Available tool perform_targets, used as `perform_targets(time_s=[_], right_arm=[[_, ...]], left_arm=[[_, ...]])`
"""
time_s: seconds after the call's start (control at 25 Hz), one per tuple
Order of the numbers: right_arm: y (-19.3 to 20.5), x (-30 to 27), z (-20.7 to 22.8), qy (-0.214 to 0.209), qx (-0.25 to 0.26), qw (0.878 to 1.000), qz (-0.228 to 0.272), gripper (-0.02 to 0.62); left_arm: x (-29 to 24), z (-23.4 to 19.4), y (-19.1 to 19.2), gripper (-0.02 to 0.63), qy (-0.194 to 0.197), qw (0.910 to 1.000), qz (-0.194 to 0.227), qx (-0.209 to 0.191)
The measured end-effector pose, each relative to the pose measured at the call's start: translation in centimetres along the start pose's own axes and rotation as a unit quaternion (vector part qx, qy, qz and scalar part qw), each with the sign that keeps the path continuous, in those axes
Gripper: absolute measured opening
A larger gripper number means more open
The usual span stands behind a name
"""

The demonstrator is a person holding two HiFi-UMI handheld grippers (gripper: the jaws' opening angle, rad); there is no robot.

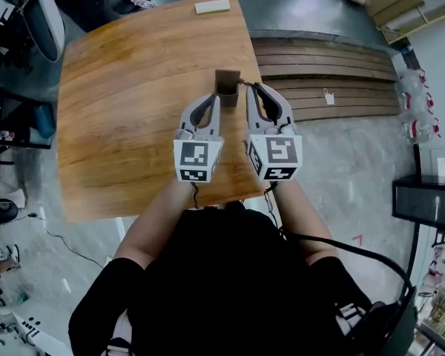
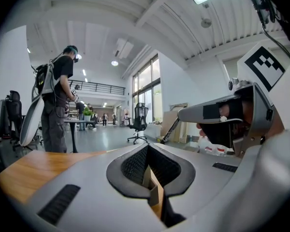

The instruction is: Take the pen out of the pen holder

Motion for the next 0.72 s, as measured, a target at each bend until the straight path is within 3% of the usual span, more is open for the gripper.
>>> perform_targets(time_s=[0.4, 0.72], right_arm=[[-2.7, 1.8, -0.2, 0.000, 0.009, 1.000, 0.019, 0.029], [-1.8, 0.8, 0.7, -0.009, 0.006, 1.000, 0.005, 0.029]], left_arm=[[1.2, 0.6, -2.6, 0.000, 0.004, 0.9996, 0.023, -0.016], [-0.1, 0.7, -2.5, 0.000, 0.002, 0.9998, 0.016, -0.014]])
Point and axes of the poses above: the fingertips, and each gripper's own axes: x backward along the fingers, z to its right, y out of its underside, the point moved 6 cm from there along x, backward along the fingers, and after that the axes turned 5 degrees about -y, right-handed, at the moved point
